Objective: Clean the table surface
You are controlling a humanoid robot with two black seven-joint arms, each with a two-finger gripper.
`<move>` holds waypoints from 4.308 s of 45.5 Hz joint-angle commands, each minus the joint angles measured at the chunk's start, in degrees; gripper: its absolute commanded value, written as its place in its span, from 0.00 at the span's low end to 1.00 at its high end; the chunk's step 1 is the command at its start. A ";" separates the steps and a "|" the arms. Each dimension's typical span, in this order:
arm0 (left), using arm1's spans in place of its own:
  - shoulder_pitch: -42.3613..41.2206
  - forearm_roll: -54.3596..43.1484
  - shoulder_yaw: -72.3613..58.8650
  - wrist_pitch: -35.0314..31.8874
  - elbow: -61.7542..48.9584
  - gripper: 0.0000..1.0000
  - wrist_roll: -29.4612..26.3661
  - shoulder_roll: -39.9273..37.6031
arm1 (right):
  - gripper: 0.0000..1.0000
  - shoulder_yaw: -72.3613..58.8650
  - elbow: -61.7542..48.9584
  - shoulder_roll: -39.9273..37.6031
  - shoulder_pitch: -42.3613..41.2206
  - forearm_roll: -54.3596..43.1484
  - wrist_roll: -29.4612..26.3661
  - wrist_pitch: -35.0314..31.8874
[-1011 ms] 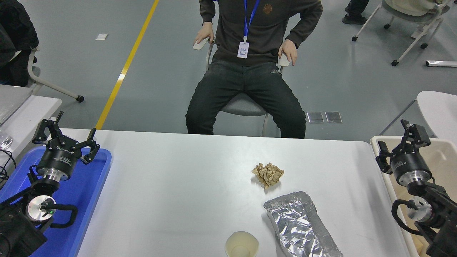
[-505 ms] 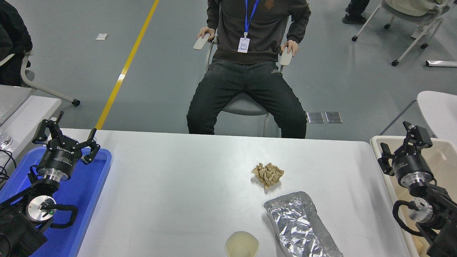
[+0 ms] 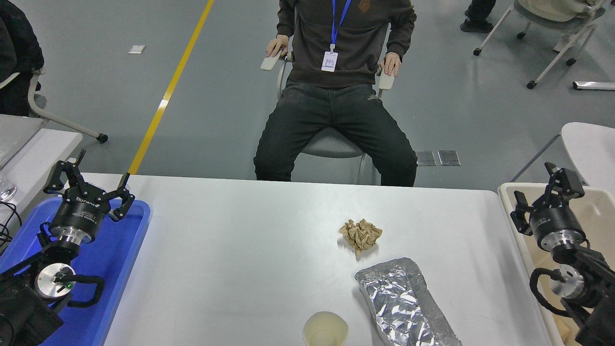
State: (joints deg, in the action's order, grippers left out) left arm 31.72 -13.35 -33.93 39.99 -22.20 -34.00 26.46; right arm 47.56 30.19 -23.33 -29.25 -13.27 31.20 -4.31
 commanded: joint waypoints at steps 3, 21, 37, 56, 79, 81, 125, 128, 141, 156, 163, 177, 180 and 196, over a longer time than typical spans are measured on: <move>0.01 -0.01 0.00 0.00 0.05 1.00 -0.10 0.00 | 0.99 -0.10 0.04 -1.72 -0.46 0.09 -0.18 -0.52; 0.01 -0.01 0.00 0.00 0.05 1.00 -0.01 0.00 | 0.99 -10.54 2.07 -11.74 -3.88 -0.44 -0.35 -0.78; 0.01 -0.01 0.00 0.00 0.05 1.00 -0.10 0.00 | 0.99 -24.70 13.13 -22.98 -17.06 -5.00 -3.86 -4.56; 0.01 -0.01 0.00 0.00 0.05 1.00 -0.01 0.00 | 0.99 -30.15 25.53 -28.27 -35.35 -39.36 -9.67 -17.04; 0.01 -0.01 0.00 0.00 -0.04 1.00 -0.01 0.00 | 0.99 -54.32 33.53 -10.61 -54.07 -56.77 -9.58 -17.31; 0.01 -0.01 0.00 0.00 0.05 1.00 -0.01 0.00 | 0.99 -56.77 33.27 -8.59 -55.56 -57.48 -9.58 -17.31; 0.01 -0.01 0.00 0.00 -0.04 1.00 -0.01 0.00 | 0.99 -84.56 41.26 14.27 -66.12 -58.53 -9.23 -24.25; 0.01 -0.01 0.00 0.00 -0.04 1.00 -0.01 0.00 | 0.99 -83.60 42.14 14.53 -66.03 -58.45 -9.23 -24.34; 0.01 -0.01 0.00 0.00 -0.04 1.00 -0.10 0.00 | 0.99 -82.36 40.21 22.53 -62.78 -58.01 -9.32 -23.90; 0.01 -0.01 0.00 0.00 -0.04 1.00 -0.01 0.00 | 0.99 -82.19 34.85 23.33 -58.91 -58.44 -9.32 -23.64; 0.01 -0.01 0.00 0.00 -0.04 1.00 -0.01 0.00 | 0.98 -82.19 32.65 23.33 -56.80 -58.71 -9.32 -23.46; 0.01 -0.01 0.00 0.00 0.05 1.00 -0.10 0.00 | 0.98 -82.27 32.39 23.33 -54.08 -59.06 -9.32 -22.93; 0.01 -0.01 0.00 0.00 0.05 1.00 -0.10 0.00 | 0.98 -82.36 32.30 23.33 -53.99 -59.06 -9.32 -22.93; 0.01 -0.01 0.00 0.00 0.05 1.00 -0.01 0.00 | 0.83 -82.36 30.98 23.33 -51.88 -62.66 -9.32 -22.93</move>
State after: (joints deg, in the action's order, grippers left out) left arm 31.73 -13.36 -33.93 39.99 -22.18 -34.03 26.45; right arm -34.78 62.09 -0.02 -82.87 -73.48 21.88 -27.30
